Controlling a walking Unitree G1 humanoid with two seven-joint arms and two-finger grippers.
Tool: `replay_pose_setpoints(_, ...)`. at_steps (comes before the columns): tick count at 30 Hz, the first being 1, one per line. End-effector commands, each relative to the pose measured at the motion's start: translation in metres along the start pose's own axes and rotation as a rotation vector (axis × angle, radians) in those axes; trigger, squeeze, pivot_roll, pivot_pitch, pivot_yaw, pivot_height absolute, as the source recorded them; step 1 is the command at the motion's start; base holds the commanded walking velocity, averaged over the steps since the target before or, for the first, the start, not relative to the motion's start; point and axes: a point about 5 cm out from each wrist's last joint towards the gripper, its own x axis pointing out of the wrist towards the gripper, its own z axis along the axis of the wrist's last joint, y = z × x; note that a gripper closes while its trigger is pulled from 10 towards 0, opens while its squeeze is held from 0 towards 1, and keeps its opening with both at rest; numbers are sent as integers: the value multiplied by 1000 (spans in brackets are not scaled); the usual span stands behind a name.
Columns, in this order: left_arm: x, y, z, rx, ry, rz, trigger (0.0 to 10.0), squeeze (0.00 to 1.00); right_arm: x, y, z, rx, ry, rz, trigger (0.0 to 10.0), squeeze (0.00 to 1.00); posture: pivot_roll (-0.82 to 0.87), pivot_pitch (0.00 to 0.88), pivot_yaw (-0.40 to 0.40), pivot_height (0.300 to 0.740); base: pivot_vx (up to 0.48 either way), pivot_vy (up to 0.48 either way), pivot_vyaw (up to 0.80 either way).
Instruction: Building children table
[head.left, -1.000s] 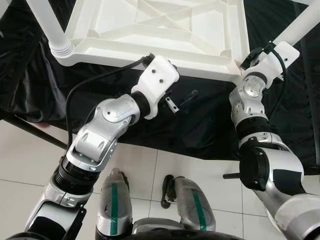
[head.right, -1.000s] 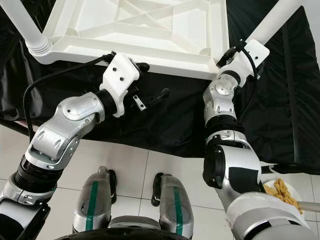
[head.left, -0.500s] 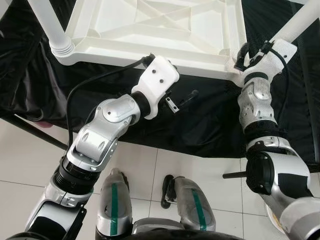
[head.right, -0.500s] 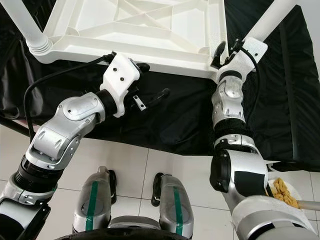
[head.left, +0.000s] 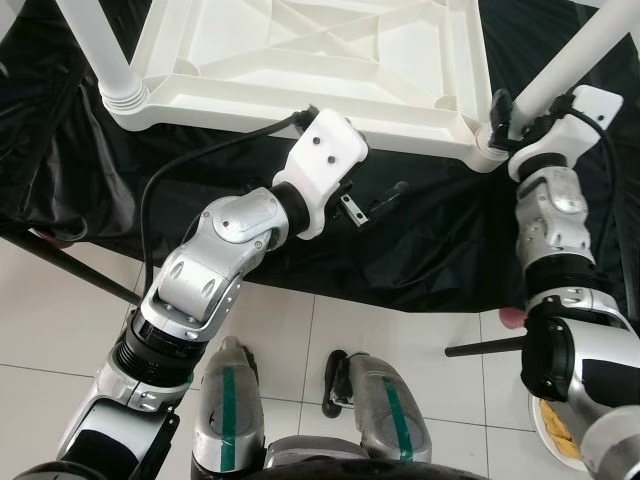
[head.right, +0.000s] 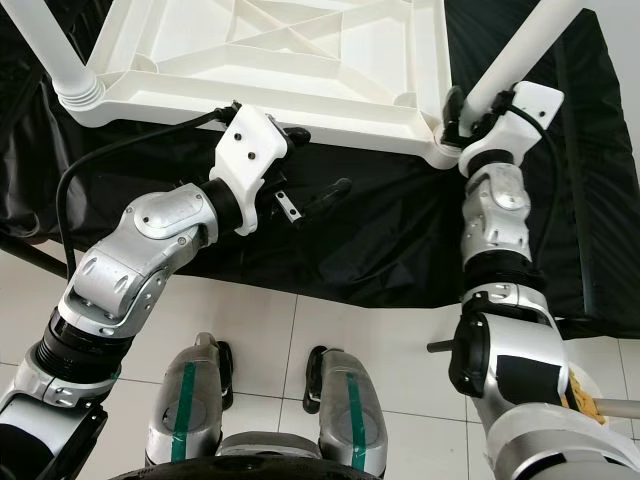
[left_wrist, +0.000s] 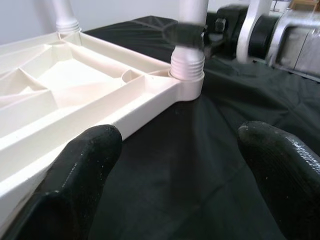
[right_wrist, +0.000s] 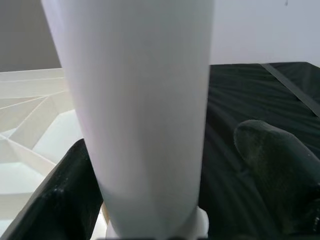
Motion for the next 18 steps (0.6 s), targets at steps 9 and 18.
replay_pose_setpoints(9,3,-3,-4,-7,33,-59,10000,0,-5,-2,-4,19,47,178,10000,0,63,47,-33,740,0,0,0)
replay_pose_setpoints(18,3,-4,0,6,30,-74,10000,0,-2,-3,-3,0,62,249,10000,0,70,50,-27,740,0,0,0)
